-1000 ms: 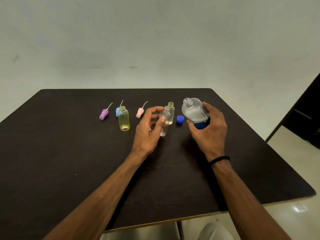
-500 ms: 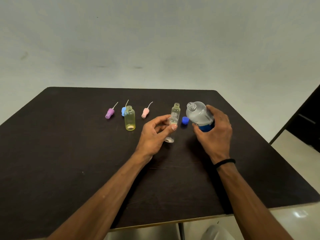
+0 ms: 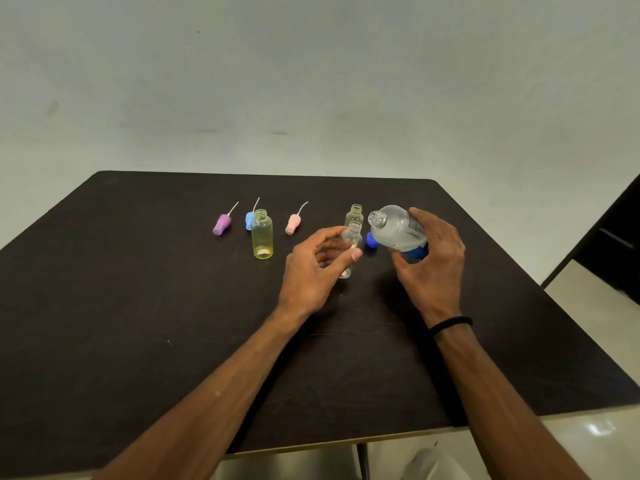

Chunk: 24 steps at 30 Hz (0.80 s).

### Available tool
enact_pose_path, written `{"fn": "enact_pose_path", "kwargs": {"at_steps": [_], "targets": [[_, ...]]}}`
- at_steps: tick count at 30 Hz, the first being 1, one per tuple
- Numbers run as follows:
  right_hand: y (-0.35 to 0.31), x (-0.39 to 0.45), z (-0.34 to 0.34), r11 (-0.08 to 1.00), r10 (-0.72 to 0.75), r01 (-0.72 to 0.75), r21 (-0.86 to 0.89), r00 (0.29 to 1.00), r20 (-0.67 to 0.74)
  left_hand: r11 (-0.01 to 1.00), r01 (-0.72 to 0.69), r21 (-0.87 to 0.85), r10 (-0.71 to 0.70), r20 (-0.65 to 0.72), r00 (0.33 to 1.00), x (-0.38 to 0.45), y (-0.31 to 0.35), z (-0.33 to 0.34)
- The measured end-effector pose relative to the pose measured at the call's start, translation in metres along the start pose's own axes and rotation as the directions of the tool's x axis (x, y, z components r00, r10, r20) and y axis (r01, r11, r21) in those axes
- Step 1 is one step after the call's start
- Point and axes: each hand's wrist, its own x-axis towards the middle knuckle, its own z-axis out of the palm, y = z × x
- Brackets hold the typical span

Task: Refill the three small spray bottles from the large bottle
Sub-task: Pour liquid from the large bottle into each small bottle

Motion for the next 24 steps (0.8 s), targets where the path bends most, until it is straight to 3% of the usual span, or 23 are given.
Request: {"fn": "enact_pose_path", "kwargs": {"at_steps": [24], "targets": [[-0.0020,-0.0005,-0.0001,0.995,-0.085,0.085,-0.047,0.996,-0.006,0.987,-0.055,0.150,0.065,-0.064,0.996,-0.0031,0.0002,0.0007]]}}
